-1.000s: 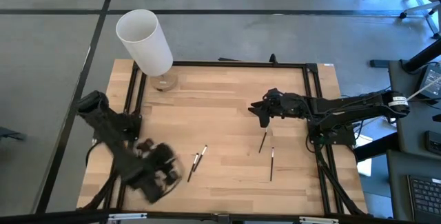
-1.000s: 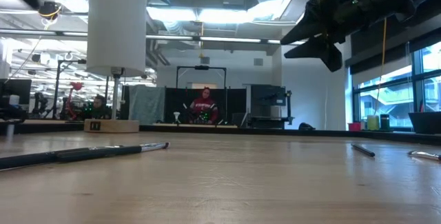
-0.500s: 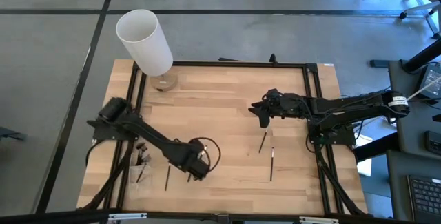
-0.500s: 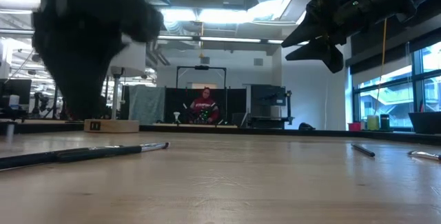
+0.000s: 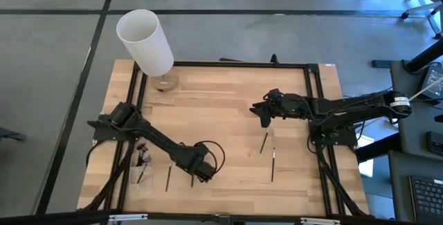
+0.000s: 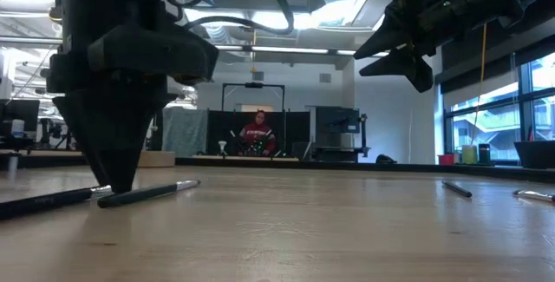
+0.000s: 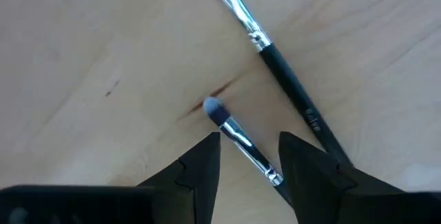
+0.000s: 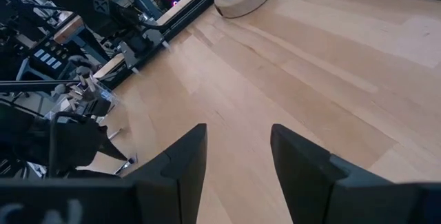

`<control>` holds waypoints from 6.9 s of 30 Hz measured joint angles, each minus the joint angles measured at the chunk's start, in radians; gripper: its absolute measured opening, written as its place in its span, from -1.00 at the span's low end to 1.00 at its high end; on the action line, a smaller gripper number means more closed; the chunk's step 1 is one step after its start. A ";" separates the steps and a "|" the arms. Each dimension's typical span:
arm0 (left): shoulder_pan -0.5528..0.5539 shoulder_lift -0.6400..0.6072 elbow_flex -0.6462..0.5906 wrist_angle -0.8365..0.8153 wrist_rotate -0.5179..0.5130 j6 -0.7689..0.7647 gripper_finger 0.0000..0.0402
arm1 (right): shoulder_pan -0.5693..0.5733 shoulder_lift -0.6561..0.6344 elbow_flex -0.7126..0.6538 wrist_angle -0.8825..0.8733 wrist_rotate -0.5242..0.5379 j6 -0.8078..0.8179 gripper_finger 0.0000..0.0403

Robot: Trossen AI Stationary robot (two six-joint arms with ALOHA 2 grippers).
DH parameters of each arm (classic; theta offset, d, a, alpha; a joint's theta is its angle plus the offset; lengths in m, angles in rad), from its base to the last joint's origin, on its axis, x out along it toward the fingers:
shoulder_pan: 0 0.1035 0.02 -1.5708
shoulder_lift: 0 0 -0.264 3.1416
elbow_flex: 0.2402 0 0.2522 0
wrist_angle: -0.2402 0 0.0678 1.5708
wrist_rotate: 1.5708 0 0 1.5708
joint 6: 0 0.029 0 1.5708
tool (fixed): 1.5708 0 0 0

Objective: Pick & Place Makeup Supplies
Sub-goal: Put the makeup brush into the transparent organizer

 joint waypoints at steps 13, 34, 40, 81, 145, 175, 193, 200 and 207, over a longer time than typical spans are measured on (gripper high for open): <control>-0.044 0.024 0.006 -0.062 0.082 0.002 -0.76 | 0.000 0.000 0.000 0.000 0.000 -0.006 -0.19; -0.251 -0.275 0.183 -0.660 -0.310 -0.393 -0.89 | 0.000 0.000 0.000 0.000 0.000 -0.009 -0.19; -0.373 -0.354 0.187 -0.653 -0.418 -0.428 -0.91 | 0.000 0.000 0.000 0.000 0.000 -0.006 -0.19; -0.765 -0.230 0.002 -0.659 -0.269 -0.731 -0.74 | 0.000 0.000 0.000 0.000 0.000 -0.008 -0.19; -0.011 -0.060 0.088 -0.153 -0.277 -0.106 -0.50 | 0.000 0.000 0.000 0.001 -0.032 0.003 -0.19; 0.079 0.118 0.092 -0.017 -0.129 0.081 -0.72 | 0.000 -0.008 0.000 -0.033 -0.073 -0.034 -0.19; 0.149 0.119 0.087 0.086 -0.212 0.502 -0.87 | 0.163 -0.184 0.103 -0.294 0.196 -0.032 -0.19; 0.290 0.118 0.086 0.171 -0.177 0.751 -0.87 | 0.148 -0.180 0.105 -0.354 0.357 -0.035 -0.19; 0.400 0.119 0.085 0.320 -0.074 0.932 -0.86 | 0.081 -0.170 0.105 -0.384 0.395 -0.086 -0.19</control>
